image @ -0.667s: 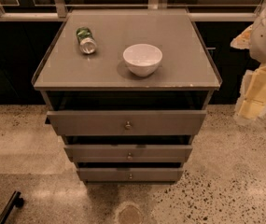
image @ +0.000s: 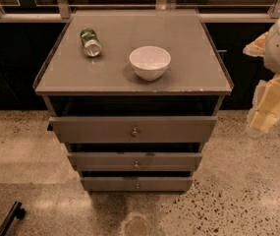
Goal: Open bottom drawer
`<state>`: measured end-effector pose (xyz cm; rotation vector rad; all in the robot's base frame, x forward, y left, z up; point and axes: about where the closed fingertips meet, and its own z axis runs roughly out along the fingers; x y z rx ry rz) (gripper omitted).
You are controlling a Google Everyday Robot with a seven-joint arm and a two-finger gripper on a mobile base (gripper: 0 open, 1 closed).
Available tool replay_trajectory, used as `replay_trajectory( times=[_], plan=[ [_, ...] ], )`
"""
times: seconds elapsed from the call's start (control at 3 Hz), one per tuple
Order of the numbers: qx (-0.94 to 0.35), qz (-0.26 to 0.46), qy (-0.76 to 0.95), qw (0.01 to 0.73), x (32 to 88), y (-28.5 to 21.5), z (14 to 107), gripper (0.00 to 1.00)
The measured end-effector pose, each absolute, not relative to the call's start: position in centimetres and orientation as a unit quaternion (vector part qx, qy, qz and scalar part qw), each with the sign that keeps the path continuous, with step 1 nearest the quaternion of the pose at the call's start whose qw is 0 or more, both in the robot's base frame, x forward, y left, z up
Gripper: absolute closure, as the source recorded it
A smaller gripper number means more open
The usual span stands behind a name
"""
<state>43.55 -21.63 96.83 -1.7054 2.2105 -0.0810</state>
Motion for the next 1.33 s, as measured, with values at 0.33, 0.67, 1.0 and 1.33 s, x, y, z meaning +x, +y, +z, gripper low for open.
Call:
replay_trajectory(
  times=[0.33,0.67,1.0,1.33],
  plan=[
    [-0.594,0.016,0.778,0.205,42.1,-20.7,92.6,0.00],
    [-0.567,0.094,0.779,0.248,39.8,-18.4,85.9,0.00],
    [-0.534,0.202,0.770,0.284,38.3,-13.8,77.0,0.00],
    [-0.499,0.271,0.762,0.310,37.9,-10.0,69.3,0.00]
  ],
)
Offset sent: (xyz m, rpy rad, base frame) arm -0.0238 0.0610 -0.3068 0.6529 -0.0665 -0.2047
